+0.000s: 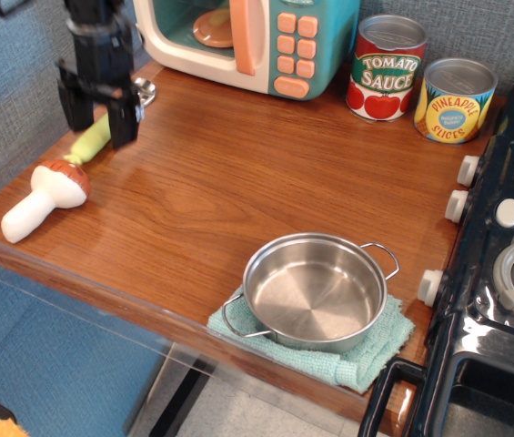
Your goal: Put the yellow spoon in front of the microwave.
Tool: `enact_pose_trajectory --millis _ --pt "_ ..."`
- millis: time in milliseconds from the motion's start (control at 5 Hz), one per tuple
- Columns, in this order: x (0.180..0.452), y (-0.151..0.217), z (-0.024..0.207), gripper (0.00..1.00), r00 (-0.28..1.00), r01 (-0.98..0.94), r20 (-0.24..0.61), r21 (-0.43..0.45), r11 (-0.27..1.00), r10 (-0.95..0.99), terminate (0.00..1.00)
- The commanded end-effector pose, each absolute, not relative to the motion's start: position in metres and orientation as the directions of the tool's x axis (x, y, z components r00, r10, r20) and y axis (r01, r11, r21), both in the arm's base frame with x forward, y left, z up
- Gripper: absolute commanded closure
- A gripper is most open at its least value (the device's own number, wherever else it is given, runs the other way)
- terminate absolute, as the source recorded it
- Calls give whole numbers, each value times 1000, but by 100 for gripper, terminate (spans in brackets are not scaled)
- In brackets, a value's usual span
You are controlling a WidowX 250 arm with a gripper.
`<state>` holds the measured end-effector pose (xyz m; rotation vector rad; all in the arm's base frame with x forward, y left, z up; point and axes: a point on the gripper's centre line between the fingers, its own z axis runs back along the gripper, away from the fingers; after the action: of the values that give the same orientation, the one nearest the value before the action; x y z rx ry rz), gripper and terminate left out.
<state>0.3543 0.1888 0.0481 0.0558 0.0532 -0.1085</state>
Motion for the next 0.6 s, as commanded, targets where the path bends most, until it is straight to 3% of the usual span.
enact_pose_trajectory --millis 0,200,400 --pt "329 195 139 0 984 96 143 80 992 -107 0" --pt "322 187 127 0 988 96 109 146 985 -112 0" --pt "322 187 127 0 988 96 109 146 985 -112 0"
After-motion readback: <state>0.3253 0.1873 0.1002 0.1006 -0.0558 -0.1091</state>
